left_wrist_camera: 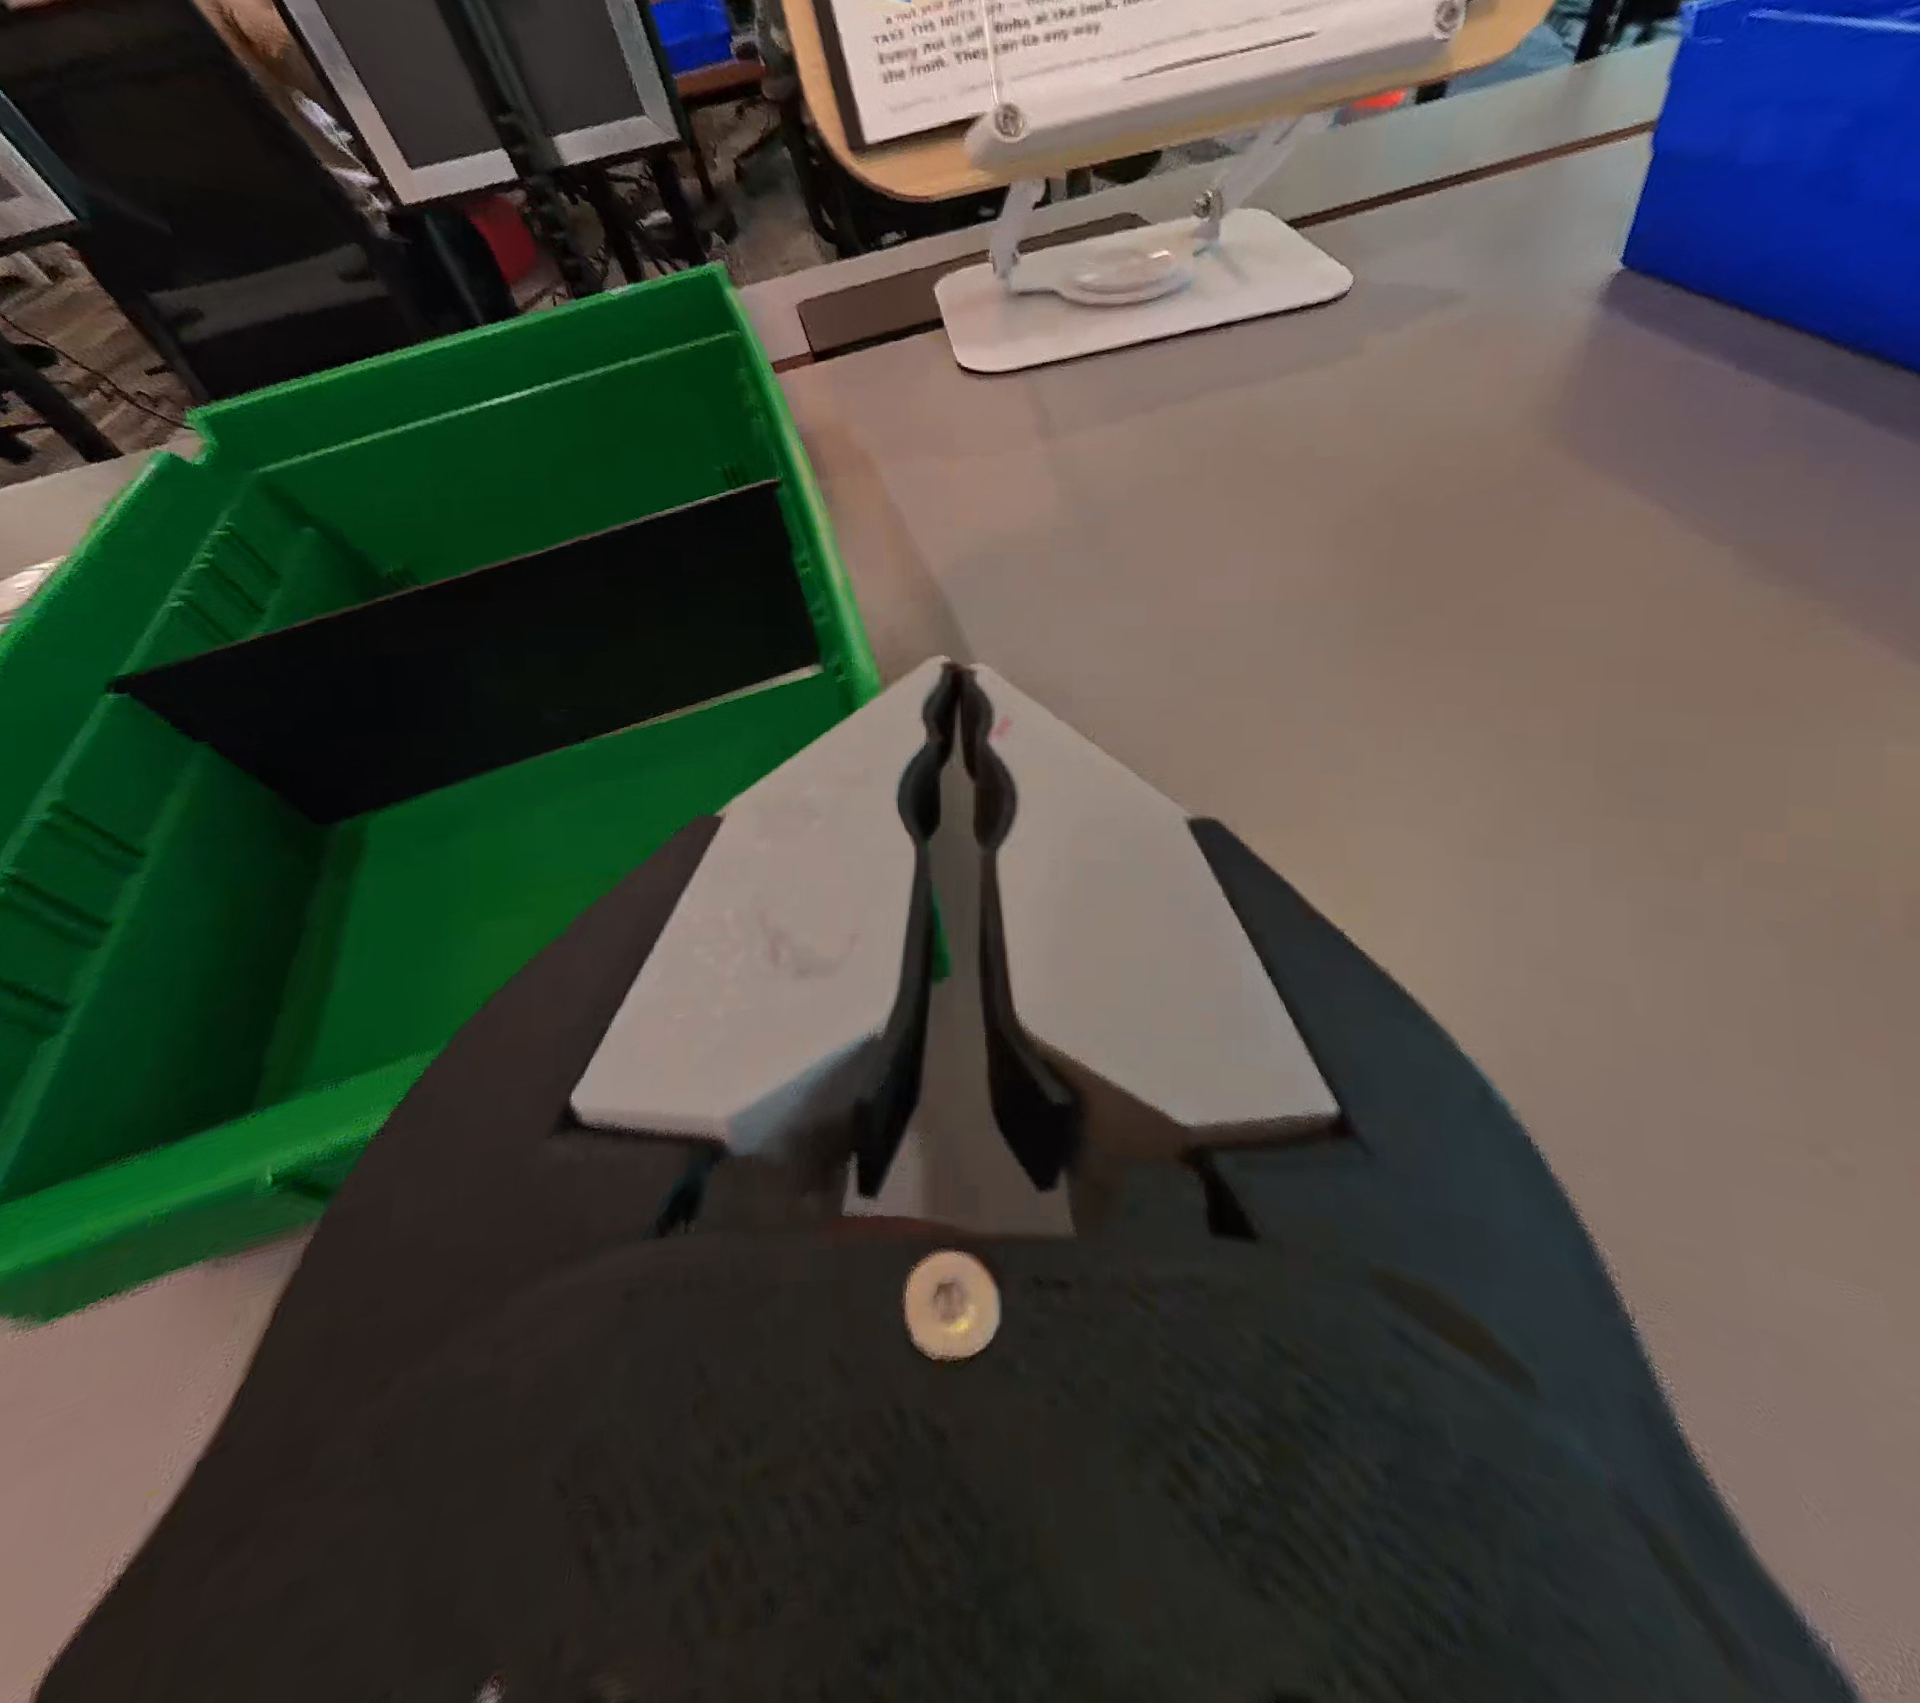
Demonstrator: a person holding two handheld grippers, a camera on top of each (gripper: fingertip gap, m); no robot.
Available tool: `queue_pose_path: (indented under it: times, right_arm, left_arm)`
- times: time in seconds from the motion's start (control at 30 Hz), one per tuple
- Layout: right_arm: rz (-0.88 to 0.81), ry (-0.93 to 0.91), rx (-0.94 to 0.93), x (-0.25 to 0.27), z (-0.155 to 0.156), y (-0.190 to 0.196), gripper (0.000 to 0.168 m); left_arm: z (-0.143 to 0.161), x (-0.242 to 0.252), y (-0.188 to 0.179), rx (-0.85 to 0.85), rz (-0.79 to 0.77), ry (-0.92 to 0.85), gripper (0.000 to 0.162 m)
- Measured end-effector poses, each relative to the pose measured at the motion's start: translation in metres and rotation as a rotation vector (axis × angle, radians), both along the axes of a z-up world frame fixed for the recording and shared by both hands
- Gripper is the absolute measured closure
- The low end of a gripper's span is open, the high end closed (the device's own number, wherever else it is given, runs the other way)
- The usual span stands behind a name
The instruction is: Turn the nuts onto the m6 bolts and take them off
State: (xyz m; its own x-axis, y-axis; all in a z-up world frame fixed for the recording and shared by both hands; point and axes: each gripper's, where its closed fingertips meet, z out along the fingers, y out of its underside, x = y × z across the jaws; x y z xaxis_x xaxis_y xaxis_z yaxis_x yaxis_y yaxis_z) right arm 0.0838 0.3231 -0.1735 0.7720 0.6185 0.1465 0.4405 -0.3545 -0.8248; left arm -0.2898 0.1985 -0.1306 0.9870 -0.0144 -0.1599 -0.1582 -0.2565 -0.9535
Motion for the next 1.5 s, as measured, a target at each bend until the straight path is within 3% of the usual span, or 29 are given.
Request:
queue_pose_path:
  times: [0.1, 0.17, 0.27, 0.37, 0.43, 0.53, 0.6, 0.63, 0.67, 0.8, 1.0, 1.3, 1.5]
  right_arm:
    - [-0.010, -0.036, -0.001, 0.001, -0.003, 0.003, 0.104]
    - [-0.010, -0.040, 0.007, 0.003, -0.003, 0.002, 0.104]
    - [0.004, -0.036, 0.013, 0.004, -0.002, -0.001, 0.103]
    - [0.005, -0.027, 0.030, 0.005, 0.003, -0.001, 0.103]
    - [0.004, -0.017, 0.016, 0.004, 0.002, 0.001, 0.102]
    - [-0.009, -0.039, 0.002, 0.004, -0.003, 0.007, 0.101]
    - [0.009, -0.057, -0.010, 0.001, -0.004, 0.006, 0.111]
    - [0.034, -0.085, -0.005, -0.002, -0.004, 0.002, 0.131]
    - [0.032, -0.116, 0.008, -0.003, -0.003, 0.000, 0.145]
    - [0.056, -0.119, -0.004, -0.014, -0.003, -0.009, 0.146]
    - [0.156, -0.085, -0.031, -0.078, -0.002, -0.048, 0.146]
    - [0.367, -0.125, -0.036, -0.253, -0.004, -0.118, 0.138]
    - [0.546, -0.053, -0.101, -0.378, 0.005, -0.157, 0.124]
  left_arm:
    - [-0.009, -0.003, 0.010, -0.067, 0.020, -0.056, 0.160]
    - [-0.003, 0.004, 0.005, -0.040, 0.008, -0.060, 0.122]
    - [0.011, -0.006, -0.007, 0.046, 0.094, 0.000, 0.101]
    - [0.019, -0.013, -0.015, 0.099, 0.117, -0.014, 0.098]
    - [0.002, -0.021, -0.005, 0.022, 0.132, -0.010, 0.097]
    - [-0.025, -0.033, 0.017, -0.083, 0.141, -0.008, 0.107]
    - [-0.024, -0.045, 0.026, -0.077, 0.175, 0.057, 0.153]
    - [-0.022, -0.048, 0.028, -0.073, 0.170, 0.081, 0.159]
    - [-0.020, -0.052, 0.028, -0.075, 0.179, 0.065, 0.159]
    - [0.001, -0.065, 0.012, -0.008, 0.181, 0.074, 0.161]
    - [0.020, -0.071, -0.022, 0.035, 0.149, 0.056, 0.161]
    - [0.049, -0.088, -0.066, 0.110, 0.196, 0.093, 0.161]
    - [0.065, -0.113, -0.084, 0.150, 0.277, 0.126, 0.161]
